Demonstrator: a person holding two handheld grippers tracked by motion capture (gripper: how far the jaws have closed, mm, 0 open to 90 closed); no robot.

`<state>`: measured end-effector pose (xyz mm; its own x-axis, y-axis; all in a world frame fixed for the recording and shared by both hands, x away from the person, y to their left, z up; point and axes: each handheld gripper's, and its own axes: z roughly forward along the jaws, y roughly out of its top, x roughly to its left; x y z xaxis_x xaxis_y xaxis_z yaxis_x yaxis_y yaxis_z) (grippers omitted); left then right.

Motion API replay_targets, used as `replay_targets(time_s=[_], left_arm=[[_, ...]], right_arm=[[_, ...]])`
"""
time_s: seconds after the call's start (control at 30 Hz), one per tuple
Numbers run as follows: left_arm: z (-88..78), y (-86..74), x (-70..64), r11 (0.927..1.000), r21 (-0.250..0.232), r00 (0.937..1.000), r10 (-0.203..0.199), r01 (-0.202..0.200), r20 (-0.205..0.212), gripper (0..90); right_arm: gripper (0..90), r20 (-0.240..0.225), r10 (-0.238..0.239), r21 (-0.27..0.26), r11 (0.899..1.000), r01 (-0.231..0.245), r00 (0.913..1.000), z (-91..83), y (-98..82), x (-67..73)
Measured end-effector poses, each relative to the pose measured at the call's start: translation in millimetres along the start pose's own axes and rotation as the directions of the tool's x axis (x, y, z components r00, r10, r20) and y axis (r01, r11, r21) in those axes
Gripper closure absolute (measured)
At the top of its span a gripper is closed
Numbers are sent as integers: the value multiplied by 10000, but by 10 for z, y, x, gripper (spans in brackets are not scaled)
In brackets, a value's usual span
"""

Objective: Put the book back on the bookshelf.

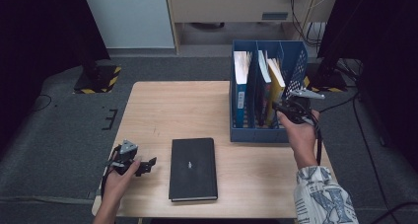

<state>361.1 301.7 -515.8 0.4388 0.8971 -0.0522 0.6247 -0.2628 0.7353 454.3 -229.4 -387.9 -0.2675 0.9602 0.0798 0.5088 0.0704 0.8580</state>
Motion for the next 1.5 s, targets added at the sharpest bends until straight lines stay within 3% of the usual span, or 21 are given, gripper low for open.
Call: replay_targets(time_s=[0.67, 1.03, 1.3, 1.5], left_arm=[[11, 0, -18, 9998, 130, 9999, 158, -158, -10, 86], [21, 2, -33, 9994, 217, 9996, 284, -283, -2, 86], [20, 7, -32, 9995, 121, 9995, 291, -290, -118, 86], [35, -4, -56, 9995, 69, 9995, 319, -319, -38, 85]], right_arm=[[520, -1012, 48, -165, 9998, -65, 9949, -112, -322, 222], [444, -1496, -407, -219, 9990, 378, 9879, -142, -551, 468], [411, -1979, -447, 3, 9990, 457, 9792, -115, -685, 651], [360, -2222, -1338, -106, 9908, 1348, 9658, -103, -757, 889]])
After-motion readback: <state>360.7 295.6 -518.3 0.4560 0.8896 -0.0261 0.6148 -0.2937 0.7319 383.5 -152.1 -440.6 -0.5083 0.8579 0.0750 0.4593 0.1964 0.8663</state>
